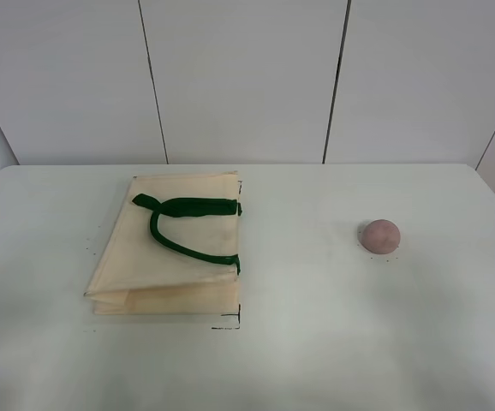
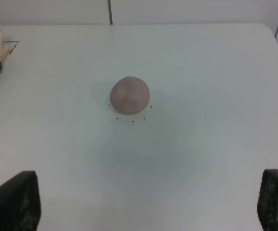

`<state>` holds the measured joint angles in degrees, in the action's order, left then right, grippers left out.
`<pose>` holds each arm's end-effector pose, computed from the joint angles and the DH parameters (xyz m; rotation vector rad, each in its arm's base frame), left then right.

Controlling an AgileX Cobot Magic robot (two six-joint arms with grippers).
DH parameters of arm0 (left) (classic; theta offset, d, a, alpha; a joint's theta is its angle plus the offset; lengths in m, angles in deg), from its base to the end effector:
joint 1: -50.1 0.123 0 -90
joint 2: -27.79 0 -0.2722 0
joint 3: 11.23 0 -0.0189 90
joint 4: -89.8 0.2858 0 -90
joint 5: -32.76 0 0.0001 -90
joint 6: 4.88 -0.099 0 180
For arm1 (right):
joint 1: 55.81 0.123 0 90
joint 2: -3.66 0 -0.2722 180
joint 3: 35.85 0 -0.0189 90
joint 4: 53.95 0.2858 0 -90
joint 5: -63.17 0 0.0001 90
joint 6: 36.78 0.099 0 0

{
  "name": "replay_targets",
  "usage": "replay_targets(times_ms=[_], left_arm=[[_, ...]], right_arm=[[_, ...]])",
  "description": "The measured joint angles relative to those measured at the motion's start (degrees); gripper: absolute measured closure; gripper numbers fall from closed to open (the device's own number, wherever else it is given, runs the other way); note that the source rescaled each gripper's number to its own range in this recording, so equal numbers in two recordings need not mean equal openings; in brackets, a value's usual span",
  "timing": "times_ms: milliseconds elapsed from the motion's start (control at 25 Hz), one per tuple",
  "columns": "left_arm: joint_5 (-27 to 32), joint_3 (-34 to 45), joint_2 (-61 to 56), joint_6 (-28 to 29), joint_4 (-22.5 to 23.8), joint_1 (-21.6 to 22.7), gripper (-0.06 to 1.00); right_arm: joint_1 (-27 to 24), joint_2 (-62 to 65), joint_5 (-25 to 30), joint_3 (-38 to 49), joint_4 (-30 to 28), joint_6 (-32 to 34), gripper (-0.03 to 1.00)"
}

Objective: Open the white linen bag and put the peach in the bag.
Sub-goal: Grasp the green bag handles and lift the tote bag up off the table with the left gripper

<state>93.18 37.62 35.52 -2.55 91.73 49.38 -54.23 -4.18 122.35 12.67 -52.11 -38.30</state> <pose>0.0466 0.0023 0.2878 -0.0300 2.0414 0.0070 0.0470 0.0040 0.2915 -0.0555 2.0156 0.0389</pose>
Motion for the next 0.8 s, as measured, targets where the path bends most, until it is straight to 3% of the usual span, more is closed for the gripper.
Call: replay_targets(times_ms=[520, 800], left_arm=[[-0.25, -0.33, 0.22, 0.0, 0.64, 0.0, -0.06], [-1.3, -6.58, 18.76, 0.0, -0.24, 0.0, -0.06]], right_arm=[[0.0, 0.0, 0.0, 0.0, 0.0, 0.0, -0.03], [0.0, 0.0, 0.0, 0.0, 0.0, 0.0, -0.03]])
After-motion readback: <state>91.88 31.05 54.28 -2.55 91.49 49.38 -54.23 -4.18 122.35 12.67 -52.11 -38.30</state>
